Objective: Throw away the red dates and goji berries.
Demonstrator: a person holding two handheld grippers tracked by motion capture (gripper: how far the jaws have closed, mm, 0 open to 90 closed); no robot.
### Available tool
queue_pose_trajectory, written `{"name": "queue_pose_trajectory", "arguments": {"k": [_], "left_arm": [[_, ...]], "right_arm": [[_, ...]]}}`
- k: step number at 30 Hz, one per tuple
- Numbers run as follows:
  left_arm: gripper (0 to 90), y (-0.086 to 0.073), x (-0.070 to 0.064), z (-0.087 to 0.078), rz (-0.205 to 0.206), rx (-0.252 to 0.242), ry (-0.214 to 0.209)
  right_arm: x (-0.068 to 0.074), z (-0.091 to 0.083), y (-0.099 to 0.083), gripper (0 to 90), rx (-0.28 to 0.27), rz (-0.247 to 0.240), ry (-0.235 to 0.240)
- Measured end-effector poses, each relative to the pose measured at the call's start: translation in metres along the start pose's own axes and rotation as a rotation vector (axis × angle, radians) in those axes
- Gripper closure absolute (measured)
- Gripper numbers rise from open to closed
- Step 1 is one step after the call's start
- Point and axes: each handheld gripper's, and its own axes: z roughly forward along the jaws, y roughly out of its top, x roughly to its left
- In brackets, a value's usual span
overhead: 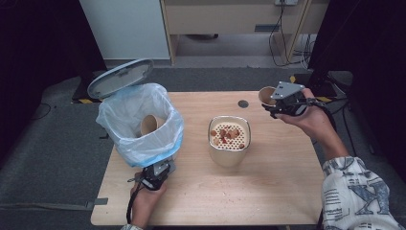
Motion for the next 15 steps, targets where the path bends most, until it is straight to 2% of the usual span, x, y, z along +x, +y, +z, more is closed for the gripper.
{"name": "queue_pose_trajectory", "arguments": {"k": [7,15], "left_arm": [[89.0,0.0000,0.0000,0.0000,0.000,0.000,0.000],[89.0,0.0000,0.0000,0.0000,0.001,0.000,0.000]], "right_arm": [[-0.0039,-0.0027,-0.0046,37.9,-0.023,0.051,0.025],[-0.0086,-0.0050,-0.0080,38.1,-0.067,0.164,0.100]]}}
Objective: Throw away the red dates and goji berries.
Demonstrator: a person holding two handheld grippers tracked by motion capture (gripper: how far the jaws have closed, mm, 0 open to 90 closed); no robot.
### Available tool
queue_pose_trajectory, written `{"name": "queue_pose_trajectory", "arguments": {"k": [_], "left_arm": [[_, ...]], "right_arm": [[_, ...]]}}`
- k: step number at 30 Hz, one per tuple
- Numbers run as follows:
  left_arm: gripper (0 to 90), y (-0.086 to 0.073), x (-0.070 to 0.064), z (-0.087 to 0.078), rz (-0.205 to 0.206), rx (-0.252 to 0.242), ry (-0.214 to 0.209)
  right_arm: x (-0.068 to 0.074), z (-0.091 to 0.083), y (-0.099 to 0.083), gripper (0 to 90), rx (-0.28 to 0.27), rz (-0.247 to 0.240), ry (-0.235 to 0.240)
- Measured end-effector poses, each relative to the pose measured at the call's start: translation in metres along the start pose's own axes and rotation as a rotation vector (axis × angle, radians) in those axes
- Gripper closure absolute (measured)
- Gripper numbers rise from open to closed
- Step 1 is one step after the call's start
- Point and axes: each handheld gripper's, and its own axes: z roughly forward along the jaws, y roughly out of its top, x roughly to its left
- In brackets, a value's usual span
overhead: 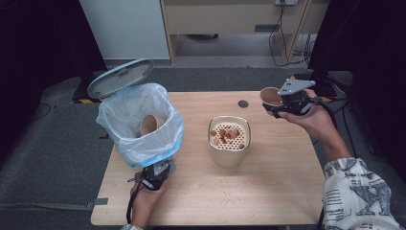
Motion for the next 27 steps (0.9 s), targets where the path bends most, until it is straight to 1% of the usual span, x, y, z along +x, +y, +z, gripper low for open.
{"name": "queue_pose_trajectory", "arguments": {"k": [1,2,4,5,9,12,13,16,17,27], "left_arm": [[89.0,0.0000,-0.0001,0.0000,0.000,0.000,0.001],[89.0,0.0000,-0.0001,0.0000,0.000,0.000,0.001],[89.0,0.0000,0.0000,0.0000,0.000,0.000,0.000],[89.0,0.0000,-0.0001,0.0000,0.001,0.000,0.001],[89.0,0.0000,0.0000,0.0000,0.000,0.000,0.000],[89.0,0.0000,0.0000,0.0000,0.000,0.000,0.000],[89.0,0.0000,0.0000,0.0000,0.000,0.000,0.000],[89.0,0.0000,0.0000,0.0000,0.000,0.000,0.000],[89.0,0.0000,0.0001,0.0000,0.000,0.000,-0.001],[89.0,0.0000,0.0000,0.0000,0.001,0.000,0.000]], "right_arm": [[-0.0008,-0.0009,0.0003,38.1,-0.009,0.029,0.019],[-0.0008,-0.0009,0.0003,38.1,-0.009,0.029,0.019],[-0.0015,-0.0018,0.0006,38.1,-0.018,0.055,0.042],[-0.0019,-0.0026,0.0010,38.1,-0.028,0.075,0.055],[-0.0027,-0.0036,0.0016,38.0,-0.033,0.094,0.073],[-0.0039,-0.0048,0.0019,38.0,-0.048,0.120,0.095],[-0.0043,-0.0052,0.0019,38.0,-0.062,0.128,0.104],[-0.0054,-0.0066,0.0023,38.0,-0.076,0.144,0.121],[-0.0060,-0.0075,0.0025,37.9,-0.087,0.159,0.130],[-0.0079,-0.0102,0.0036,38.0,-0.108,0.178,0.144]]}}
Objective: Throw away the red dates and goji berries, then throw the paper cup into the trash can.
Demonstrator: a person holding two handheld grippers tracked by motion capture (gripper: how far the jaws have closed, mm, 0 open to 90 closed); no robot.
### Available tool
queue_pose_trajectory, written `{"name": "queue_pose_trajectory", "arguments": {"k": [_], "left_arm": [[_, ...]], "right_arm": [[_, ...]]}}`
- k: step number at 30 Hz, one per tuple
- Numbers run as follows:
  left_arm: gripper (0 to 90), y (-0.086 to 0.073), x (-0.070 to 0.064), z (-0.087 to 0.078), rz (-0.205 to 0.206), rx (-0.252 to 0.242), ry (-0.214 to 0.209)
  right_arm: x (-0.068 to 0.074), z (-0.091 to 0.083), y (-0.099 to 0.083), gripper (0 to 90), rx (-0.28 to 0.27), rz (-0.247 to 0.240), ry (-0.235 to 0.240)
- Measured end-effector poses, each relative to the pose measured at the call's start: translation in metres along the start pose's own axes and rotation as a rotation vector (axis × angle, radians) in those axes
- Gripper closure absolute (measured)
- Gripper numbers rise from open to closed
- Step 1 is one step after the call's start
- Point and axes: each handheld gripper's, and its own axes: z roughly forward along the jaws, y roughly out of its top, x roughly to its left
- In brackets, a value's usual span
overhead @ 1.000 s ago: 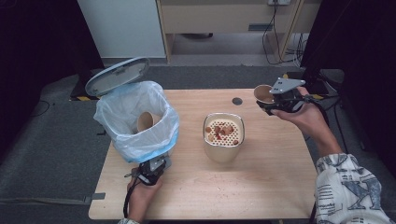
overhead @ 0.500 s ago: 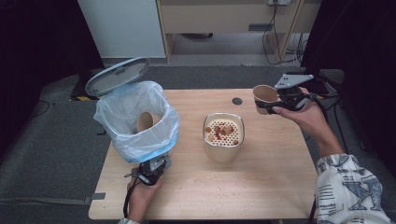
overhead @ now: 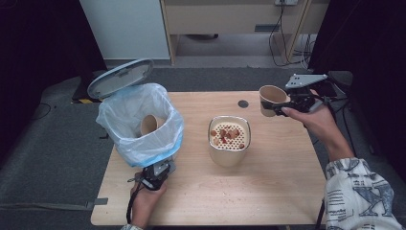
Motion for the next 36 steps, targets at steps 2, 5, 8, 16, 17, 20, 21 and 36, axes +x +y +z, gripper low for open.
{"name": "queue_pose_trajectory", "arguments": {"k": [2,5,8,16,17,20,21,36], "left_arm": [[89.0,0.000,0.000,0.000,0.001,0.000,0.000],[89.0,0.000,0.000,0.000,0.001,0.001,0.000],[89.0,0.000,0.000,0.000,0.001,0.001,0.001],[89.0,0.000,0.000,0.000,0.002,0.001,0.001],[89.0,0.000,0.000,0.000,0.002,0.001,0.001],[89.0,0.000,0.000,0.000,0.002,0.001,0.002],[89.0,0.000,0.000,0.000,0.002,0.001,0.002],[89.0,0.000,-0.001,0.000,0.003,-0.002,0.006]], "right_arm": [[-0.001,-0.001,0.000,38.0,-0.004,0.007,0.001],[-0.002,-0.001,0.001,37.9,0.005,0.009,0.000],[-0.003,-0.001,0.002,37.9,0.010,0.012,0.002],[-0.003,0.003,0.007,37.8,0.017,0.013,0.030],[-0.002,0.004,0.008,37.8,0.015,0.016,0.037],[0.004,0.008,0.015,37.7,0.014,0.006,0.067],[0.006,0.009,0.017,37.7,0.011,0.002,0.073],[0.030,0.022,0.053,37.7,-0.008,-0.032,0.121]]}}
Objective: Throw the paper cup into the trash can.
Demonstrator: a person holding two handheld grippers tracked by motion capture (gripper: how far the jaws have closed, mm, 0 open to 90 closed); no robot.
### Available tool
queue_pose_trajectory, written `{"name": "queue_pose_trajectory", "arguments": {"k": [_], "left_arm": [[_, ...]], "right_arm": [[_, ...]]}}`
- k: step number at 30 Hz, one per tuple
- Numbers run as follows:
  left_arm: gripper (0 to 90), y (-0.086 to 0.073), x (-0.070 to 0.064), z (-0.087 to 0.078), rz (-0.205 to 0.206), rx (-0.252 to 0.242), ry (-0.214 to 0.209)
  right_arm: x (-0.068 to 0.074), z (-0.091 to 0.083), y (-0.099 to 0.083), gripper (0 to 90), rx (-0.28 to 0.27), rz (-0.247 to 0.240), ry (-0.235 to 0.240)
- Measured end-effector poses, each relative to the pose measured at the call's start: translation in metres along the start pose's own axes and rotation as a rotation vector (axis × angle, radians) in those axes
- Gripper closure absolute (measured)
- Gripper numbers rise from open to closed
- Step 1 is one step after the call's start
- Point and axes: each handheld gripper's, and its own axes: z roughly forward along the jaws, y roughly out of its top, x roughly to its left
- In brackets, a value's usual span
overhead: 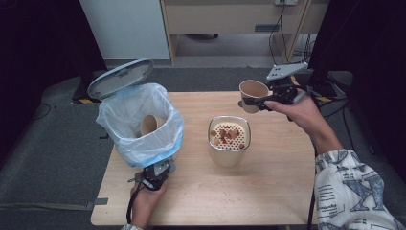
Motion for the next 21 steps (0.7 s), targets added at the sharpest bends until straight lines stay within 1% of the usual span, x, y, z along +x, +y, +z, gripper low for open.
{"name": "queue_pose_trajectory", "arguments": {"k": [3,4,6,8,13,21], "left_arm": [[89.0,0.000,0.000,0.000,-0.003,0.000,0.004],[89.0,0.000,-0.001,0.000,-0.016,-0.001,0.002],[89.0,0.000,-0.001,0.000,-0.015,0.000,0.001],[89.0,0.000,0.000,0.000,-0.006,0.003,-0.001],[89.0,0.000,0.000,0.000,0.001,0.003,-0.003],[89.0,0.000,-0.001,0.000,-0.007,0.001,0.000]], "right_arm": [[0.004,0.003,0.008,37.7,-0.002,0.000,0.015],[0.005,0.005,0.012,37.7,-0.006,-0.003,0.026],[0.006,0.006,0.014,37.7,-0.005,-0.004,0.028],[0.007,0.009,0.017,37.7,-0.003,-0.010,0.036],[0.011,0.012,0.023,37.6,-0.004,-0.010,0.055],[0.019,0.016,0.034,37.5,-0.009,0.000,0.079]]}}
